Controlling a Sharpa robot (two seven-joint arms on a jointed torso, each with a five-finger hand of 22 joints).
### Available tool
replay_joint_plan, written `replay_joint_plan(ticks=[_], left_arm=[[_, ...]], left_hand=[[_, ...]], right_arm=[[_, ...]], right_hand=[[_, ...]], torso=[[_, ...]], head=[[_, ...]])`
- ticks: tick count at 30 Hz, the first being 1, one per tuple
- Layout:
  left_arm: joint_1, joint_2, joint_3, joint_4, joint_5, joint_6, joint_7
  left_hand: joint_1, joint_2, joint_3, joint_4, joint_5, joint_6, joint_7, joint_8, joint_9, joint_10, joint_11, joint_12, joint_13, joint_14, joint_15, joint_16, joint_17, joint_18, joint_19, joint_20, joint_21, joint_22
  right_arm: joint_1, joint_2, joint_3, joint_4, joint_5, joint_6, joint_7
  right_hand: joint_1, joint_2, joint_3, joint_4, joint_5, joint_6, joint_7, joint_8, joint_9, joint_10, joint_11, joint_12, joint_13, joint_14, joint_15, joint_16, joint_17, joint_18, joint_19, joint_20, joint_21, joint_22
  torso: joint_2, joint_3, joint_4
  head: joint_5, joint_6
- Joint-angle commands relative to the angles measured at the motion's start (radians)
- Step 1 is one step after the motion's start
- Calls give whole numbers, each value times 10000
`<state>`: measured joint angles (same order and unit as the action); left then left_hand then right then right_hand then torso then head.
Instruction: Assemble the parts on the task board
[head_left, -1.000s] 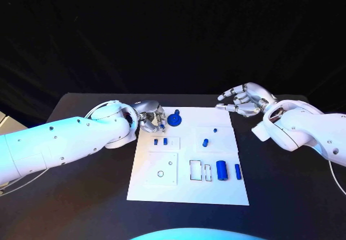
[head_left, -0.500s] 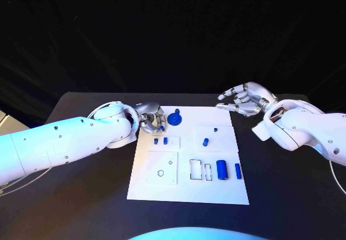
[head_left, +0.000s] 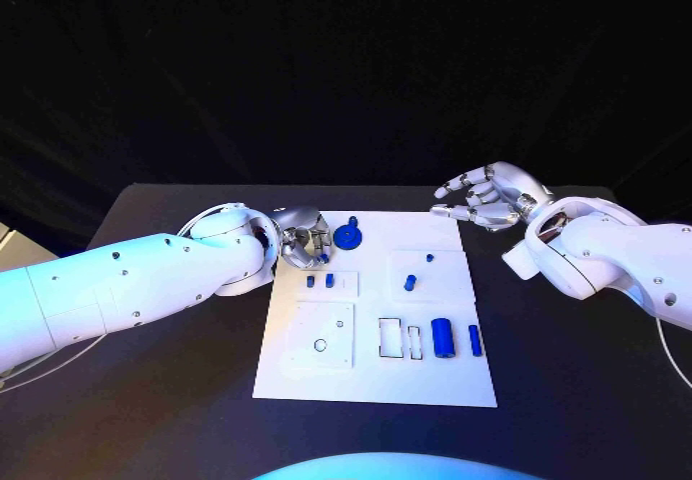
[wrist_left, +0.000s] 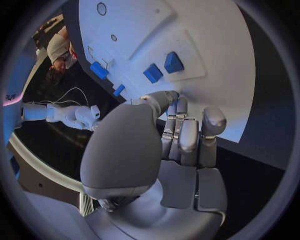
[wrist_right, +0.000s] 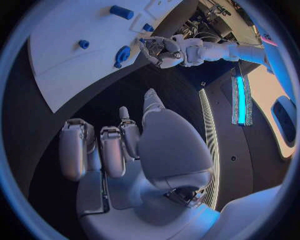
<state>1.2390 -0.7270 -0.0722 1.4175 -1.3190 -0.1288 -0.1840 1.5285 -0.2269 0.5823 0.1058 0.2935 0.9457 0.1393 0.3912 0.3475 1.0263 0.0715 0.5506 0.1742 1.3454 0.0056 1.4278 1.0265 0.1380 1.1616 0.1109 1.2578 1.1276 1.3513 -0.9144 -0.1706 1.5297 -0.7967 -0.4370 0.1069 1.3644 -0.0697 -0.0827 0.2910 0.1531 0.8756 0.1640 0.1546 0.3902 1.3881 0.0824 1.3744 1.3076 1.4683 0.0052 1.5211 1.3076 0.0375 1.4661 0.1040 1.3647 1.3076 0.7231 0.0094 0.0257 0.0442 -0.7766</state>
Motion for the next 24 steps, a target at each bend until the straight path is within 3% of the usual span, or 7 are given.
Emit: replay_joint_plan(ticks=[1,15,24], left_arm=[[-8,45,-5,2,-53,327,-35],[-11,183,-55,-140,-47,575,-127],[-21,219,-96,-246,-7,569,-151]], left_hand=[[-133,-18,-8,-37,17,50,2,-65,11,72,-14,-79,1,58,4,43,-8,-171,51,-1,40,-3],[-258,-10,-27,-17,-15,86,-2,-98,31,100,-19,-160,2,71,-1,48,4,-172,44,0,26,-11],[-477,-67,-62,14,-13,-76,0,-296,20,-3,10,-392,-22,26,21,29,-81,-146,-70,16,-96,-139]], right_arm=[[-5,7,1,13,-80,74,113],[-5,6,1,16,-80,78,113],[-5,-3,1,18,-80,81,108]], right_hand=[[22,81,-39,1,60,-25,3,62,-9,-26,-16,-29,621,746,1,-46,1548,83,175,46,-54,1585],[22,81,-39,1,60,-25,3,62,-9,-26,-16,-29,621,746,1,-46,1548,83,175,46,-54,1585],[22,81,-39,1,60,-25,3,62,-9,-26,-16,-29,621,746,1,-46,1548,83,175,46,-54,1585]], torso=[[-7,-3,11],[2,1,2],[-5,5,3]], head=[[10,-4],[-15,-18],[-26,-33]])
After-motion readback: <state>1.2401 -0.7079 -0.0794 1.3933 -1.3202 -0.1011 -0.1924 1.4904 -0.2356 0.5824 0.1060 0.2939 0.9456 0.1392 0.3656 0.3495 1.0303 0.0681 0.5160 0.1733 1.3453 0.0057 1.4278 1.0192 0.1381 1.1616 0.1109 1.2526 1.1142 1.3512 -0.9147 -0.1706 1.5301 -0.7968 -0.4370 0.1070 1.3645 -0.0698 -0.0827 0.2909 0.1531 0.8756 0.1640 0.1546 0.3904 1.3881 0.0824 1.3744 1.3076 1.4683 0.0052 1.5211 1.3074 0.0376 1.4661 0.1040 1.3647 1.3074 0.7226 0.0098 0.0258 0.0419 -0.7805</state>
